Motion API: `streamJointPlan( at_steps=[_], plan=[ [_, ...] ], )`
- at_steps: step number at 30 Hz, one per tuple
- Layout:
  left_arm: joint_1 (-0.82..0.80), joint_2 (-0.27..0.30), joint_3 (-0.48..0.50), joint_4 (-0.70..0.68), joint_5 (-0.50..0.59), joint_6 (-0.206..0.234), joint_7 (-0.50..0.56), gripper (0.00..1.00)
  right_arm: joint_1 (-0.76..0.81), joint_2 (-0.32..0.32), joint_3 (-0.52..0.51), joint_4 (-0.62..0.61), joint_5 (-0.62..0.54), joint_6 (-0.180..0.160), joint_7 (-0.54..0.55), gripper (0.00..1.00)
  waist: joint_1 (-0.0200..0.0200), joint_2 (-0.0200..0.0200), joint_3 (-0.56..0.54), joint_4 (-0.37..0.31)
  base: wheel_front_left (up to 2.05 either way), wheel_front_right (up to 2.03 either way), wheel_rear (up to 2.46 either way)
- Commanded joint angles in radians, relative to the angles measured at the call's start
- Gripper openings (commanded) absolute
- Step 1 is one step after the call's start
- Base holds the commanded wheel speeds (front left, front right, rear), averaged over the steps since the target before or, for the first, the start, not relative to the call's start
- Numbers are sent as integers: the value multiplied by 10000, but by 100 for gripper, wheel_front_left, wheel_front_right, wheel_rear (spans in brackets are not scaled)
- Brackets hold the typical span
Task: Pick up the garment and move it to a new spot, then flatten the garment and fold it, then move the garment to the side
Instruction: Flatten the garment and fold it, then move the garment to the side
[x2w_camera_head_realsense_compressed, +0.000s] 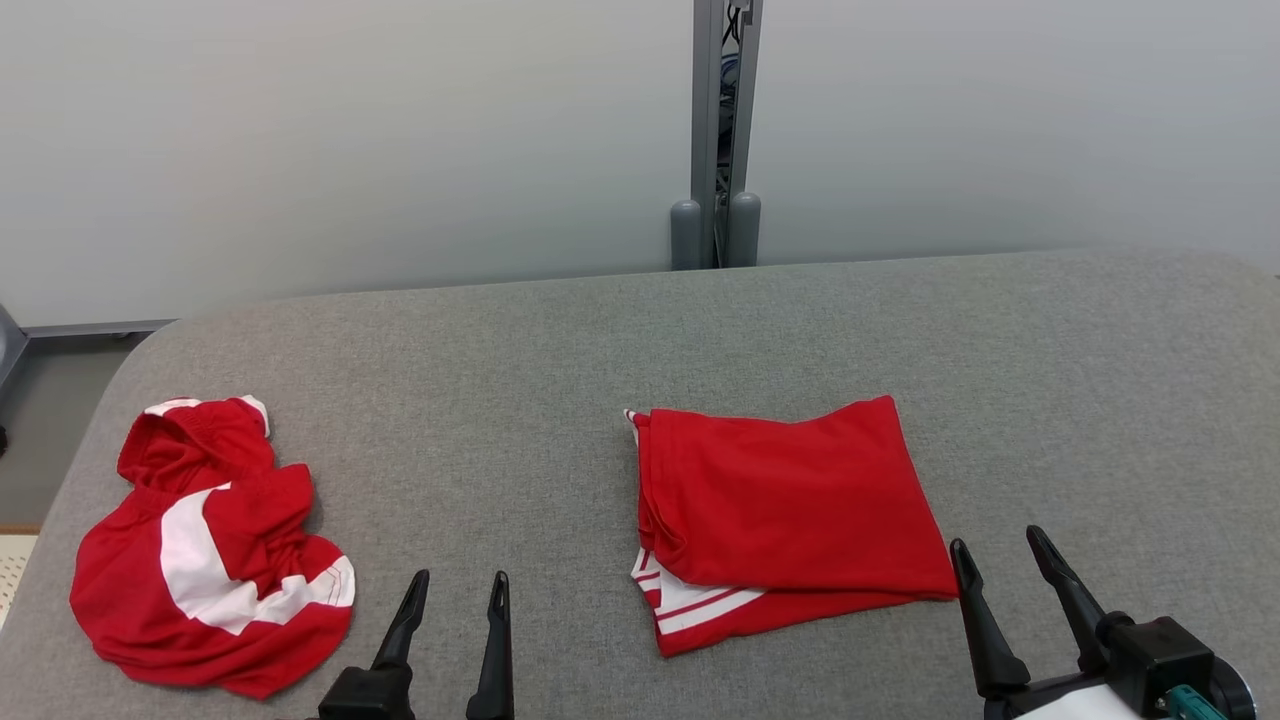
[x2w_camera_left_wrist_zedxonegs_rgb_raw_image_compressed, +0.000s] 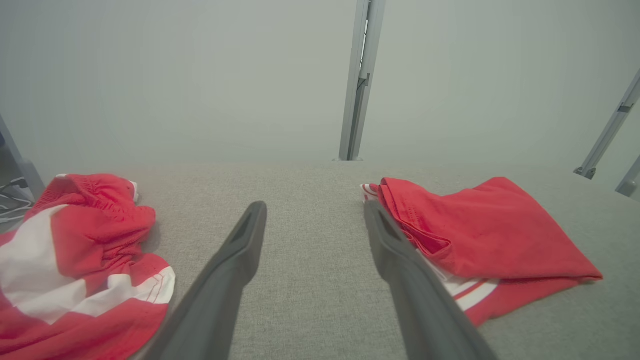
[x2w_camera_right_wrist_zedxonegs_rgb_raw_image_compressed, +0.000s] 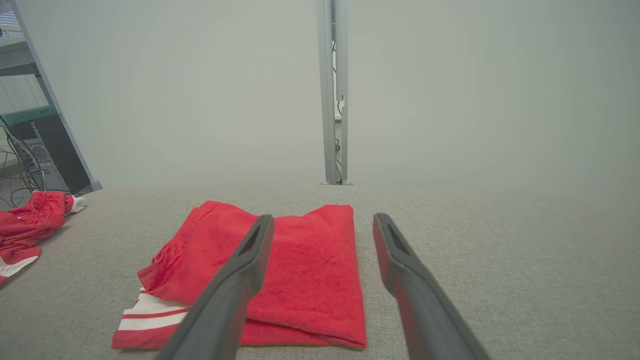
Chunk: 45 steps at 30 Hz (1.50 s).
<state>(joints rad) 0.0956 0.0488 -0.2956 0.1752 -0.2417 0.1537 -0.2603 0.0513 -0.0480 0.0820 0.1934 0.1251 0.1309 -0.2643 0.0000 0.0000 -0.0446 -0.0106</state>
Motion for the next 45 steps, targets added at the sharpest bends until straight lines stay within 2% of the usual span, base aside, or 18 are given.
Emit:
streamJointPlan(
  at_steps=[1, 28, 45],
  plan=[
    [-3, 35, 53, 4, 52, -10, -53, 100, 23, -53, -12, -18, 81, -3, -19, 100, 0, 0, 2, 8, 0, 0, 0],
    [212, 35, 397, -897, 616, 220, -53, 100, 63, -53, -47, -54, 204, -3, -19, 100, 0, 0, -10, 74, 0, 0, 0],
    [396, 35, 451, -920, 845, 143, -53, 100, 190, -53, -107, -59, 201, -3, -19, 100, 0, 0, -97, 173, 0, 0, 0]
  ],
)
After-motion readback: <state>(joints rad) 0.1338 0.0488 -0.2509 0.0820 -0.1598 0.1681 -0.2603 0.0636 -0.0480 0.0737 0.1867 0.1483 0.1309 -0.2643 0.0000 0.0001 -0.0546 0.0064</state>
